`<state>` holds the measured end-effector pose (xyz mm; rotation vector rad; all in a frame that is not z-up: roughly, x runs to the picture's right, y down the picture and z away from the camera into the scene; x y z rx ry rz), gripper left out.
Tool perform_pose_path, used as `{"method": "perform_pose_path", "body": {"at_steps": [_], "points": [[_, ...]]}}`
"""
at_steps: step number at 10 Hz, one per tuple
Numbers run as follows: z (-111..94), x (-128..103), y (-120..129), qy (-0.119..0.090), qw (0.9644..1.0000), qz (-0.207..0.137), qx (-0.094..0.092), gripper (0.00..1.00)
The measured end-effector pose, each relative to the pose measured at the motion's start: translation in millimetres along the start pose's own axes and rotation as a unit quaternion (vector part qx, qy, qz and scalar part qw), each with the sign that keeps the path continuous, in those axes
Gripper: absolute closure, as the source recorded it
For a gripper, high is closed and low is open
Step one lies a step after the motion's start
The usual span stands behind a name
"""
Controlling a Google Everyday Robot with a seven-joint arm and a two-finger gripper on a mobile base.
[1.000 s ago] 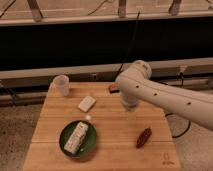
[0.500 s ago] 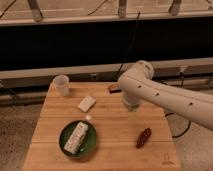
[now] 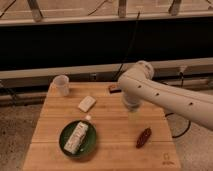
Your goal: Move the arm in a circular motion
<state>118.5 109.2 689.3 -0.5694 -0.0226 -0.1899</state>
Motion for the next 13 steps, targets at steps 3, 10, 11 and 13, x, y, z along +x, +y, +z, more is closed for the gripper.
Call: {"method": "perform_pose_path", "body": {"at_steps": [3,10,11,13], "points": [[0.9,-0.4,1.7,-0.001,1.0,-0.006,-0.002,0.2],[-0.4,-4.4,6.6,-0.009,0.9997,-0.023,-0.009,0.2],[-0.5,-0.1,8.4,-0.008,0.9996,-0.025,-0.009,0.2],[-0.5,5.0,13.4,-0.007,0.9994,-0.031,-0.01,0.2]]}}
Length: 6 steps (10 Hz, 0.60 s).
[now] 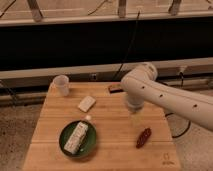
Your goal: Move the arm in a circular motion
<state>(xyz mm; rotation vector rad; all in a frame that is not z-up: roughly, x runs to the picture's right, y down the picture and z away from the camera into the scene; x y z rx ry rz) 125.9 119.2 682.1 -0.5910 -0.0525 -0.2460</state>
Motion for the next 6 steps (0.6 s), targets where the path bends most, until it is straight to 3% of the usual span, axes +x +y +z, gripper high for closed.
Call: {"method": "perform_pose_path", "body": {"at_steps": [6], "points": [[-4.6,-14.5,4.0,-0.004,0.9996,-0.029,-0.003,0.2]]}}
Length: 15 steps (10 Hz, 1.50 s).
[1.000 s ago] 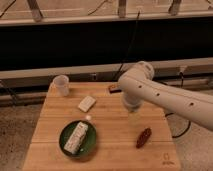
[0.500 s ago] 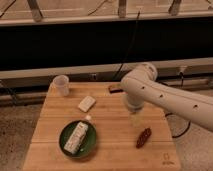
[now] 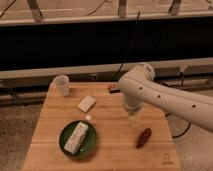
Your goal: Move the arm in a circular motion
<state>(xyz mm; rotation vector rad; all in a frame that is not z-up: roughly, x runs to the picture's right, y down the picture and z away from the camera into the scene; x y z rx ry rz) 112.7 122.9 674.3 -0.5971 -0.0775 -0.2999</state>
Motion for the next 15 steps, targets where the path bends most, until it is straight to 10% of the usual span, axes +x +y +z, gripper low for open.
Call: {"method": "perform_pose_path", "body": {"at_steps": [15], "points": [[-6.3,-15.8,7.2,-0.005,0.9986,-0.053,0.005,0.2]]}}
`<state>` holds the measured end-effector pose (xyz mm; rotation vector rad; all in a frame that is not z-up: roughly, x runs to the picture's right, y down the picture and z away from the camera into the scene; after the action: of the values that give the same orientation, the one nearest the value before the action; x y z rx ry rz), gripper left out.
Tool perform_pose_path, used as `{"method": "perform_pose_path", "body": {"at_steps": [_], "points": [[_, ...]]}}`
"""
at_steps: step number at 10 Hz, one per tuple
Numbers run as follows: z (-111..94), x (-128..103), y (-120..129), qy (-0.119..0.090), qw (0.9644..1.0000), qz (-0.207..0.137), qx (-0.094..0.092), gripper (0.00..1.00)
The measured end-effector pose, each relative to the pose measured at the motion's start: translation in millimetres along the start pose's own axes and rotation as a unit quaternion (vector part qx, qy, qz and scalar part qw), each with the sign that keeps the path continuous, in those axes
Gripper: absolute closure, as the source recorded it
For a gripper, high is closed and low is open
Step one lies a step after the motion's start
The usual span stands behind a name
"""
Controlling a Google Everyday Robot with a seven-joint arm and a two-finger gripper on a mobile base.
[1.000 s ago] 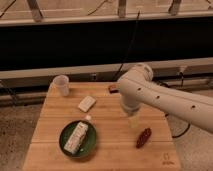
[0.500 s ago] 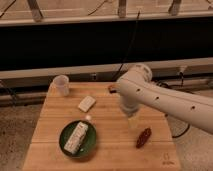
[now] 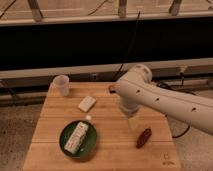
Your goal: Move the arm in a circular motion
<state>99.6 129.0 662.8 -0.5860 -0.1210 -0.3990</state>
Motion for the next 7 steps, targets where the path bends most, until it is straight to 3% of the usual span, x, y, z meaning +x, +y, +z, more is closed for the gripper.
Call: {"method": "perform_pose_path", "body": {"at_steps": [7], "points": [[-4.7,-9.9,2.7,0.001,0.9995,-0.029,0.013,0.2]]}}
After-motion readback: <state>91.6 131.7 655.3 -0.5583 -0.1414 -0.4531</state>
